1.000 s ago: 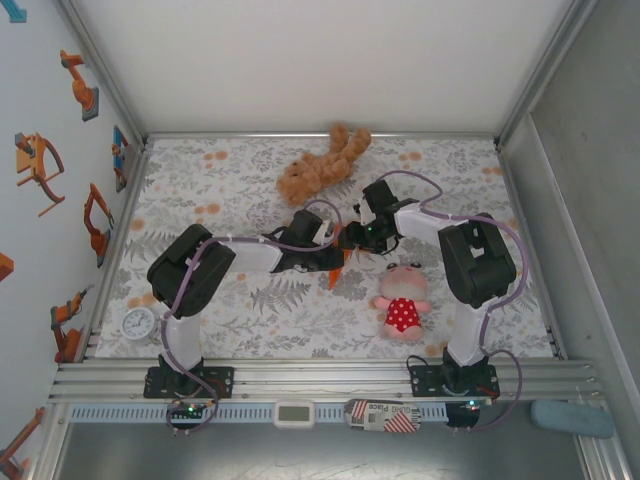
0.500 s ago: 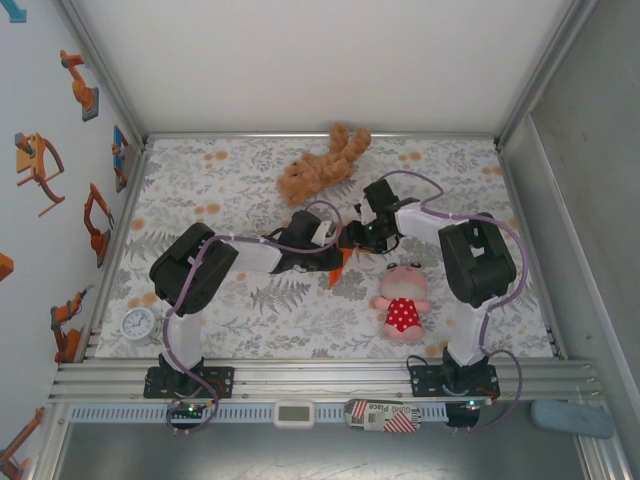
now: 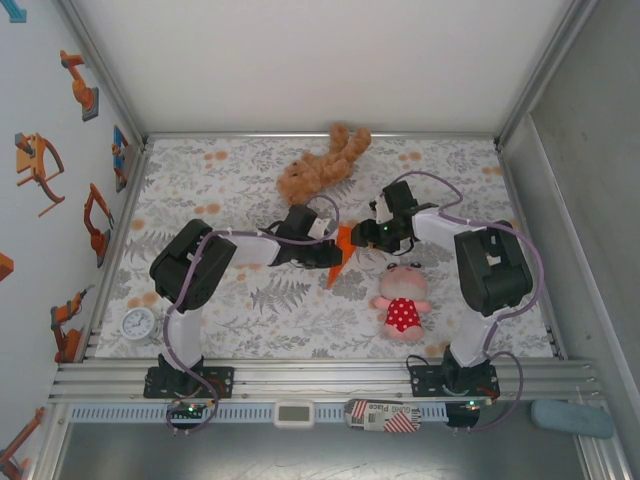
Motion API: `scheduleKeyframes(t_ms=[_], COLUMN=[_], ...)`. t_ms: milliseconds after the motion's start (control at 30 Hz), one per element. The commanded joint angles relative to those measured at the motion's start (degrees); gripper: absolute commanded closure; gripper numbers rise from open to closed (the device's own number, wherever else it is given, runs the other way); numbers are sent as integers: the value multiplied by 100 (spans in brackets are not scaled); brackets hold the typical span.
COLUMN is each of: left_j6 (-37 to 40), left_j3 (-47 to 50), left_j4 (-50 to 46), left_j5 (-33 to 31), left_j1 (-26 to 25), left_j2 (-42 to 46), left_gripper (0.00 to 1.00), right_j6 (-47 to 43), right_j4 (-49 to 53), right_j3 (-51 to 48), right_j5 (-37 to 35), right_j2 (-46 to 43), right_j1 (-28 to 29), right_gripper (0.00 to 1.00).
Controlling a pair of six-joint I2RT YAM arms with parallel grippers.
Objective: Fold a paper plane with a square sheet of paper (pick it up from the middle)
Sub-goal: Fold the wing for the fifth time at the center of the table.
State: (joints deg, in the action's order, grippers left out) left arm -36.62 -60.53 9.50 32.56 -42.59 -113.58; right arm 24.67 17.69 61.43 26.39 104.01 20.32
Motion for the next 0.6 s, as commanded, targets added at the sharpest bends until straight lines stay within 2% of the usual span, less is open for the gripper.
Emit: scheduleKeyframes(t_ms=[0, 167, 433, 567], left_j6=[120, 109, -28, -86], left_j3=[-239, -523, -631, -614], left_j4=[-362, -762, -746, -662], left_j5=[392, 649, 821, 857], left_j1=[63, 93, 145, 171], left_j2=[-161, -346, -461, -498], left_gripper=[90, 90, 90, 89], right_j6=[-188, -256, -322, -311], right_j4=[-89, -40, 111, 336], right_j3=[-20, 72, 209, 338], right_j5=[93, 68, 117, -176], right_j2=[-20, 122, 389, 529], right_j1=[-6, -1, 12, 61], right_gripper=[38, 38, 38, 38])
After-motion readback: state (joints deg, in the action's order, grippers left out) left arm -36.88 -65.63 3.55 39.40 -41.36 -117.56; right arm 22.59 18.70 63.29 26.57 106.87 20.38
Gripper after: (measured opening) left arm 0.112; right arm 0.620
